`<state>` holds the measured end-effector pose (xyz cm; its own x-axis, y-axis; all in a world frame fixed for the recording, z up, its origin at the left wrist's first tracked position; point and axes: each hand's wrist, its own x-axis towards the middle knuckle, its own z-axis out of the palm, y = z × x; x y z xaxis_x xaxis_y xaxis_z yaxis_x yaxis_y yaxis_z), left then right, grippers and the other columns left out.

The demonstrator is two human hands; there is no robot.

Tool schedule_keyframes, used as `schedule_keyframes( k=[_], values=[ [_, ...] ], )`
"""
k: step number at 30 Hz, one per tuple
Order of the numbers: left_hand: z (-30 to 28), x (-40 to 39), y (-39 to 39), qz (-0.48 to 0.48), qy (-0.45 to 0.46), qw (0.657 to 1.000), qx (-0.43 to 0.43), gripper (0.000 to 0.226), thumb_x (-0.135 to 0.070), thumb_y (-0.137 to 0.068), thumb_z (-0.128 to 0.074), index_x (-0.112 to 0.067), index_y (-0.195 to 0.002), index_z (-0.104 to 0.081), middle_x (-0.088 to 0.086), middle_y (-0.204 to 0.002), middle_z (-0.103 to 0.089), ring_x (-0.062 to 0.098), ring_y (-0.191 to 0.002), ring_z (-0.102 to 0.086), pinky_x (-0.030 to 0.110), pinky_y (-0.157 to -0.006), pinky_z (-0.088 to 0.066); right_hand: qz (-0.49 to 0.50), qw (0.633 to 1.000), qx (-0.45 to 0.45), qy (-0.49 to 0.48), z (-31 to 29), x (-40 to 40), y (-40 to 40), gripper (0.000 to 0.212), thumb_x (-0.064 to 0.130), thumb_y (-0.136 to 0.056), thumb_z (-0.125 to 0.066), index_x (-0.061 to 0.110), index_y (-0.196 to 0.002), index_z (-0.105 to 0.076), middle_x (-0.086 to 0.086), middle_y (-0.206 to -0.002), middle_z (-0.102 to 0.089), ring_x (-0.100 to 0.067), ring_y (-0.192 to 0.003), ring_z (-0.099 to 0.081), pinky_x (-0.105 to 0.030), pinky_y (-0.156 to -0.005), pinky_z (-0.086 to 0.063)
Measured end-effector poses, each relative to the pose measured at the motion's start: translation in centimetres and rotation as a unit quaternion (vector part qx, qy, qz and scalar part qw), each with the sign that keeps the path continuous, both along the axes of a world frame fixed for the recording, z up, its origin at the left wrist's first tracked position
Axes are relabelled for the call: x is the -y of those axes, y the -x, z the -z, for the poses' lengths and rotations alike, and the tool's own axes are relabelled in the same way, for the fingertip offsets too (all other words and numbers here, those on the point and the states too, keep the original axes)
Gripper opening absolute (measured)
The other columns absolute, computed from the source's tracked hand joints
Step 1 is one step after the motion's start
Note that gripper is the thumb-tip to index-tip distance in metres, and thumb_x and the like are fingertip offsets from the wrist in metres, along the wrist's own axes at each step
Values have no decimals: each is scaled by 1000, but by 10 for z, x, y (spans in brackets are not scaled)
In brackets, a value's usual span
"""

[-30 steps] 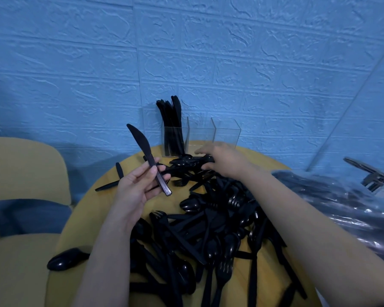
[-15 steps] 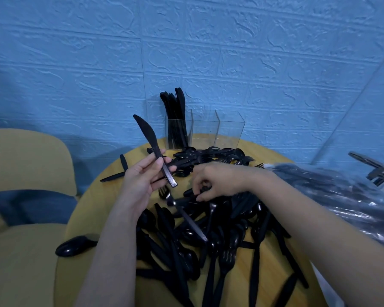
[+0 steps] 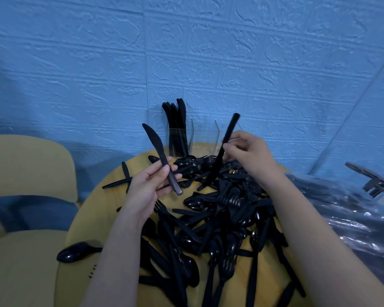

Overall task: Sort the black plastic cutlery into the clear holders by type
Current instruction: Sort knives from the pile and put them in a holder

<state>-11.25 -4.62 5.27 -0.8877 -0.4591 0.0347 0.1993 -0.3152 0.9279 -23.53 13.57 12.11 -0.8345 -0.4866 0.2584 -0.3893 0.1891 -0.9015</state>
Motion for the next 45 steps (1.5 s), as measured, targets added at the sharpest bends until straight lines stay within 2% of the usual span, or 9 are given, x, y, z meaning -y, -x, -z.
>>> schedule_keyframes(
  k=[6, 13, 18, 21, 24, 28, 33, 39, 45],
  values=[
    [-2, -6, 0, 14, 24, 1000, 11, 22, -11, -92, -55, -22, -110, -64, -2, -96, -74, 15, -88, -71, 26, -74, -58, 46, 974, 98, 201, -7, -9, -26, 11, 5, -94, -53, 9, -84, -58, -1, -64, -68, -14, -68, -68, -25, -70, -53],
    [-6, -15, -3, 32, 20, 999, 12, 22, -10, -92, -55, -18, -110, -64, 0, -96, -74, 18, -89, -71, 30, -74, -59, 61, 955, 75, 281, 6, -15, -47, 16, 1, -93, -54, 10, -99, -66, 1, -72, -72, -19, -84, -72, -26, -80, -57],
    [-10, -31, 0, 73, 0, 997, 11, 19, -12, -91, -55, -15, -107, -66, -1, -87, -74, 13, -77, -71, 23, -64, -58, 23, 982, -160, 101, 25, -3, -53, 28, 5, -87, -65, 20, -110, -70, 5, -112, -69, -6, -108, -63, -22, -97, -47],
    [-12, -39, 0, 97, -25, 995, -7, 17, -13, -92, -52, -13, -102, -66, -2, -81, -74, 8, -71, -70, 18, -58, -54, -33, 957, -289, -25, 37, 4, -58, 37, 1, -89, -58, 17, -123, -64, 9, -129, -57, 0, -120, -51, -14, -104, -37],
    [-10, -43, -3, 98, -24, 995, -19, 20, -14, -95, -47, -14, -103, -65, -3, -81, -74, 5, -73, -69, 17, -59, -53, -81, 931, -335, -124, 39, 6, -60, 41, 6, -89, -48, 15, -127, -61, 2, -136, -55, -5, -125, -47, -10, -106, -30],
    [-7, -44, -8, 92, -17, 995, -24, 22, -17, -95, -45, -16, -107, -63, -7, -71, -71, 1, -61, -65, 15, -55, -53, -128, 909, -354, -181, 33, 7, -61, 49, -1, -88, -46, 13, -134, -54, 0, -141, -50, -11, -131, -44, -20, -109, -32],
    [-11, -46, -14, 72, -32, 996, -34, 19, -14, -96, -46, -15, -100, -64, -5, -72, -72, 2, -64, -67, 14, -56, -52, -152, 889, -363, -234, 18, 4, -68, 62, -2, -78, -38, 12, -138, -49, -1, -138, -53, -11, -126, -45, -5, -102, -21],
    [-12, -41, -17, 58, -34, 997, -44, 17, -12, -96, -48, -13, -104, -63, -4, -81, -74, 6, -75, -71, 16, -58, -54, -112, 945, -225, -208, 0, -9, -61, 26, 16, -93, -58, 21, -117, -67, 4, -112, -69, -4, -98, -60, -13, -85, -41],
    [-17, -33, -18, 25, -33, 997, -68, 17, -14, -96, -49, -13, -106, -63, -5, -82, -70, 6, -73, -69, 22, -62, -57, -175, 874, -185, -413, 3, -21, -50, 14, 19, -83, -71, 22, -97, -75, 20, -80, -63, 5, -75, -56, -10, -69, -39]
  ],
)
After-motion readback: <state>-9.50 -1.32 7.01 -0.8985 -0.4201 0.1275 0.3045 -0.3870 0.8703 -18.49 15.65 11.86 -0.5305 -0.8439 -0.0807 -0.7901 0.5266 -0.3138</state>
